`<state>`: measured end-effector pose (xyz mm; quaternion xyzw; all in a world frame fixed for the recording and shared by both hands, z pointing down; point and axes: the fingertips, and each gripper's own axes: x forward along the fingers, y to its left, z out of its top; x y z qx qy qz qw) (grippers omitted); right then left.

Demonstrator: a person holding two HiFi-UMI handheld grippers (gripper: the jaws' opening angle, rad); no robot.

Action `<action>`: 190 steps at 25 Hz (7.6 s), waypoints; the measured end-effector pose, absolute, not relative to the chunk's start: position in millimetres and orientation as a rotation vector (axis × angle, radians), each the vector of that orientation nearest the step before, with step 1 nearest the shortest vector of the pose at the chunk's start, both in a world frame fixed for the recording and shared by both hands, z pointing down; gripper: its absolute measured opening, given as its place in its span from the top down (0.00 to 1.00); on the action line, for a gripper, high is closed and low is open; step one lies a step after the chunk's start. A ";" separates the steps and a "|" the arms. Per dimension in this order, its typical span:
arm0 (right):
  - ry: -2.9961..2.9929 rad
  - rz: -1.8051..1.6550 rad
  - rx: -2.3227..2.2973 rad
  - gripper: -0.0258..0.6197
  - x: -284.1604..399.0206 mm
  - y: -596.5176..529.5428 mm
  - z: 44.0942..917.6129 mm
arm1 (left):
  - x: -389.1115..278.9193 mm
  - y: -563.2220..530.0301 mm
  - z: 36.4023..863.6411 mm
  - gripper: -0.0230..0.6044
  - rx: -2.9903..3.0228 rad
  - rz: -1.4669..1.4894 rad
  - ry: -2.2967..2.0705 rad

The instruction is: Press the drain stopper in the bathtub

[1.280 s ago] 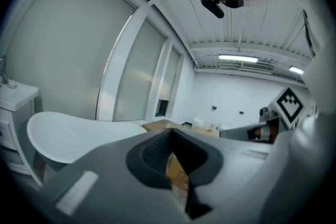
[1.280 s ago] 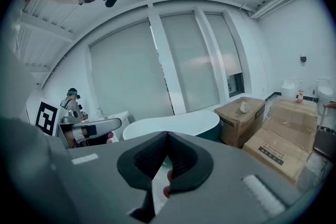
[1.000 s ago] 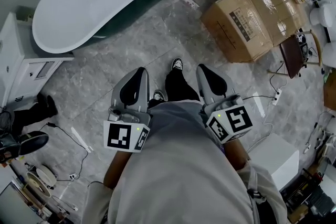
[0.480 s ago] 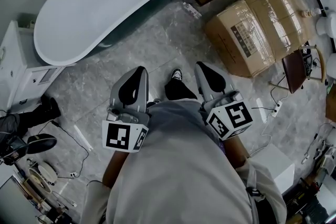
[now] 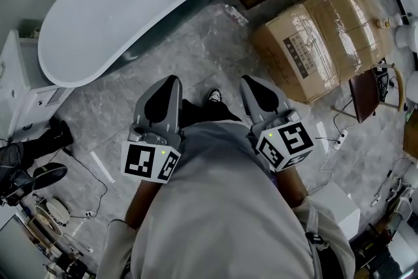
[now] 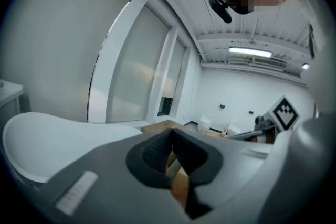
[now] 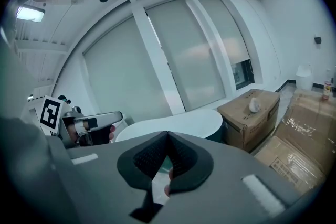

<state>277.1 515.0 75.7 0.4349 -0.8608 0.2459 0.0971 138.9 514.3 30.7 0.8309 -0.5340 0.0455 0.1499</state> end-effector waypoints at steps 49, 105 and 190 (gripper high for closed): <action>-2.504 0.589 1.161 0.96 149.5 156.0 74.9 | 3.9 162.8 36.3 0.96 2.294 0.119 -1.663; -2.558 0.479 0.247 0.96 39.6 -145.0 180.3 | -31.2 -84.0 140.9 0.96 1.748 0.139 -2.027; -2.212 0.253 0.259 0.96 -57.3 -245.8 770.4 | -109.8 -141.5 554.5 0.96 1.594 0.344 -1.819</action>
